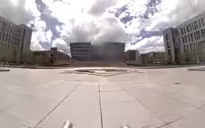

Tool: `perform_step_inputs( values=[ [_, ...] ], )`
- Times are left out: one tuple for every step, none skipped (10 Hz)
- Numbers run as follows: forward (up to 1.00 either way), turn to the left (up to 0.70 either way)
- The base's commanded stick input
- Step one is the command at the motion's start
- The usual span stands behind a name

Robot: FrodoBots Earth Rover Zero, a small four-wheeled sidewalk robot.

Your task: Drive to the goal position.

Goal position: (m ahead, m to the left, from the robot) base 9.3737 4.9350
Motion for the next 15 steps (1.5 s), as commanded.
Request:
perform_step_inputs(
  values=[
    [0.7, 0.0],
    [0.7, 0.0],
    [0.7, 0.0],
    [0.7, 0.0],
    [0.7, 0.0],
    [0.7, 0.0],
    [0.7, 0.09],
    [0.7, 0.23],
    [0.7, 0.35],
    [0.7, 0.35],
    [0.7, 0.35],
    [0.7, 0.35],
    [0.7, 0.35],
    [0.7, 0.35],
    [0.7, 0.13]
  ],
)
